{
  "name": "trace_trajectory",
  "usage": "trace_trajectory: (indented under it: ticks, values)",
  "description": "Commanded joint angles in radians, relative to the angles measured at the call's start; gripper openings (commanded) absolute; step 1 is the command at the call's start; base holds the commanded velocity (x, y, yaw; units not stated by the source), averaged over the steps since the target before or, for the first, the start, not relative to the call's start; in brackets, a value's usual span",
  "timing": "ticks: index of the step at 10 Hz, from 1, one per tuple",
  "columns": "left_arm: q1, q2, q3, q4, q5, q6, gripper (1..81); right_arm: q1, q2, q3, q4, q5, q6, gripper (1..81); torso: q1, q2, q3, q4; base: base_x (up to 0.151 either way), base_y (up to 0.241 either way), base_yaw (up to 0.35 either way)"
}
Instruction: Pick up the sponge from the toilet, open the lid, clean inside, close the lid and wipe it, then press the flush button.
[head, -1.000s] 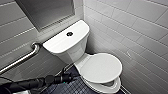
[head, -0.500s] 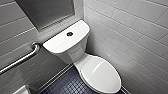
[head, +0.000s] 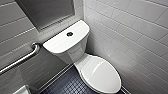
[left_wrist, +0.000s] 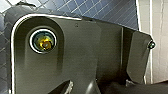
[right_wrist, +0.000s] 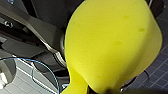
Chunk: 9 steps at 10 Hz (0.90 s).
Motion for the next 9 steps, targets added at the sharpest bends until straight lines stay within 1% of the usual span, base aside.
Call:
trace_trajectory:
  ticks: [1,2,3,4,5,6,7,8,9]
  values:
    - [0.057,0.147,-0.250,0.084,0.235,0.049,81.1,-0.033,-0.017,0.001,-0.025,-0.088,-0.003,1.0,0.000,0.000,0.000,0.000,0.000,0.000,0.000]
    - [0.089,0.161,-0.261,0.081,0.222,0.114,81.1,-0.033,-0.018,0.006,-0.025,-0.085,-0.003,1.0,0.000,0.000,0.000,0.000,0.000,0.000,0.000]
    - [0.109,0.167,-0.254,0.078,0.212,0.151,81.1,-0.033,-0.027,0.020,-0.025,-0.073,-0.001,1.0,0.000,0.000,0.000,0.000,0.000,0.000,0.000]
    - [0.136,0.170,-0.252,0.080,0.187,0.154,81.1,-0.024,-0.056,0.067,-0.025,-0.068,0.000,1.0,0.000,0.000,0.000,0.000,0.000,0.000,0.000]
    - [0.169,0.168,-0.247,0.081,0.147,0.168,81.1,-0.013,-0.113,0.143,-0.024,-0.059,0.002,1.0,0.000,0.000,0.000,0.000,0.000,0.000,0.000]
    - [0.201,0.168,-0.241,0.081,0.107,0.184,81.1,-0.001,-0.182,0.243,-0.024,-0.012,-0.001,1.0,0.000,0.000,0.000,0.000,0.000,0.000,0.000]
    - [0.227,0.167,-0.232,0.081,0.091,0.194,81.1,0.014,-0.261,0.349,-0.025,0.030,-0.003,1.0,0.000,0.000,0.000,0.000,0.000,0.000,0.000]
    - [0.241,0.167,-0.226,0.081,0.091,0.194,81.1,0.034,-0.340,0.453,-0.024,0.048,-0.003,1.0,0.000,0.000,0.000,0.000,0.000,0.000,0.000]
    - [0.248,0.162,-0.212,0.083,0.091,0.194,81.1,0.059,-0.415,0.539,-0.024,0.050,-0.001,1.0,0.000,0.000,0.000,0.000,0.000,0.000,0.000]
